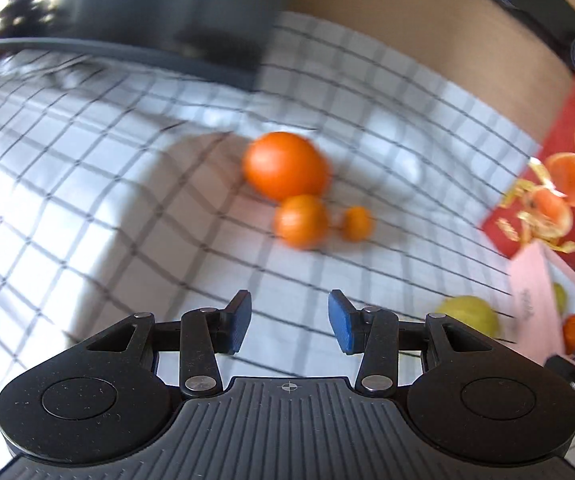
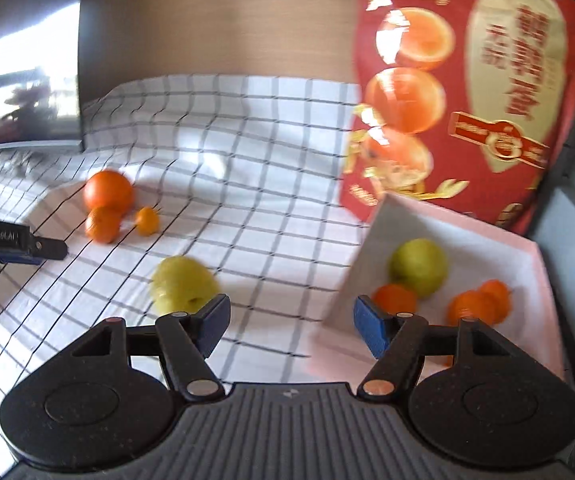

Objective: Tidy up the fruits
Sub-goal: 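Move the left tool to an orange while the right tool reaches a green pear, then grasp the orange with the left tool while the right tool grasps the pear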

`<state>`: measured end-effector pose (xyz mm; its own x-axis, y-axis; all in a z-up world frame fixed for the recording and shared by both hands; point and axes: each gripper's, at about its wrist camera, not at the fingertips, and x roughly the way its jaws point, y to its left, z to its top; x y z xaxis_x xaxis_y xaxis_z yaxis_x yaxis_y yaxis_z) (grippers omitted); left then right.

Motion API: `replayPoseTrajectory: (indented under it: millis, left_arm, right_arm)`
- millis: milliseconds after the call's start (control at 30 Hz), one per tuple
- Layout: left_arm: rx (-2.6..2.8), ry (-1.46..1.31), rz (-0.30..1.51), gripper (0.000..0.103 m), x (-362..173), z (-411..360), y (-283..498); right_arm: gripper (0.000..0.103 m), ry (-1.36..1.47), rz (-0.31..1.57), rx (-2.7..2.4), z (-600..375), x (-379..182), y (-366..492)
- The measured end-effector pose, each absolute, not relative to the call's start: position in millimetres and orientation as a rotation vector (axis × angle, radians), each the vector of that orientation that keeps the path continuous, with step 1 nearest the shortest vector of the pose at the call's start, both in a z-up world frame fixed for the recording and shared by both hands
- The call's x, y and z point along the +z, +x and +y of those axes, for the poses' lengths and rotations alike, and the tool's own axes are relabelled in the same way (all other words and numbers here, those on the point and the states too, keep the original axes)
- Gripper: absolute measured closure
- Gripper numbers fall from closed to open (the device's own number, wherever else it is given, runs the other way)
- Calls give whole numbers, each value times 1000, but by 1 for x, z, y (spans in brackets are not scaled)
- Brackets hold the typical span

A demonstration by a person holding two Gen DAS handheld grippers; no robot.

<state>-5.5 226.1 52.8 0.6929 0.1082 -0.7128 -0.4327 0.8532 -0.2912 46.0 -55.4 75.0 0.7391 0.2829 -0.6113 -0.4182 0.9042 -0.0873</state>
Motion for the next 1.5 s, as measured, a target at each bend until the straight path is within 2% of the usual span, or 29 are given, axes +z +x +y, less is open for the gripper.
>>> replayPoseTrajectory:
  millis: [367,567,800,867,1033,1500]
  left_arm:
    - [155,-421,766,56,43,232,-9]
    - [133,-292,740,56,53,236,45]
    - [139,-192,786,56,38,234,94]
    - [147,-170,797,49,33,232,100]
    - [153,-174,825,48,22,234,112]
    - [-13,-176,782,50,29,223,73]
  right_arm:
    - [33,-370,634,488,6,59,53]
    - [30,-411,665,488,40,38,92]
    - [30,-447,744,525,47,22,96]
    - [31,-438,753,537,43,22,95]
    - [43,-416,752,514,36,26,92]
    - [44,-241,814,402,-8,50,35]
